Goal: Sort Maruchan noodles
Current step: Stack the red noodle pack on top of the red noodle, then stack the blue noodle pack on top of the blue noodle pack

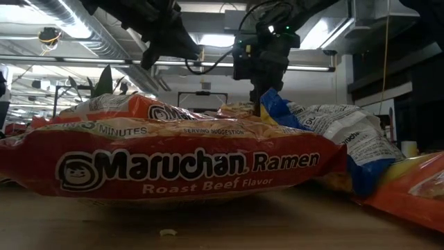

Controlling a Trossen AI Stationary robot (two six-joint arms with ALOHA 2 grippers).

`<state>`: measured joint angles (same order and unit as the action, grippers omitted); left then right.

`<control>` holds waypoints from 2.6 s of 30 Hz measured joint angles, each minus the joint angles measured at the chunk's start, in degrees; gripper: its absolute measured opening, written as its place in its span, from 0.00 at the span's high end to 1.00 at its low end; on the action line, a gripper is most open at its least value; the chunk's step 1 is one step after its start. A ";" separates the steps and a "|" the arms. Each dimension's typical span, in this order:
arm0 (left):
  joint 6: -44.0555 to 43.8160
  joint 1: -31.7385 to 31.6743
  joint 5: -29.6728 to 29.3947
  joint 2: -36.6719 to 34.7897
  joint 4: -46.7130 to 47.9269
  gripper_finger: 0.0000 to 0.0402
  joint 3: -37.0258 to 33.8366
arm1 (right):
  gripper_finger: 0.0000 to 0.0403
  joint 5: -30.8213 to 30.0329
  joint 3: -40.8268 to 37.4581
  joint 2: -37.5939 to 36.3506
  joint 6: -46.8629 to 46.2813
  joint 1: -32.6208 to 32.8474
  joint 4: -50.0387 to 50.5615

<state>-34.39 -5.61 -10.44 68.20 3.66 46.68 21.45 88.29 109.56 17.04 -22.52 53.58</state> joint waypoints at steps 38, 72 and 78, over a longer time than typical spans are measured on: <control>0.02 0.00 -0.97 0.02 0.12 0.86 0.00 | 0.45 -2.41 3.68 -0.42 -1.13 -0.81 2.72; 0.55 2.82 5.62 0.04 3.65 0.86 0.00 | 0.23 12.15 -29.93 -12.81 -18.76 18.80 -13.67; 0.55 2.82 5.62 0.04 3.65 0.86 0.00 | 0.19 11.88 -35.04 -12.81 -25.57 19.09 -22.40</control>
<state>-33.85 -2.79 -4.82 68.25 7.31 46.68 33.33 53.25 96.75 -8.53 -3.43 31.18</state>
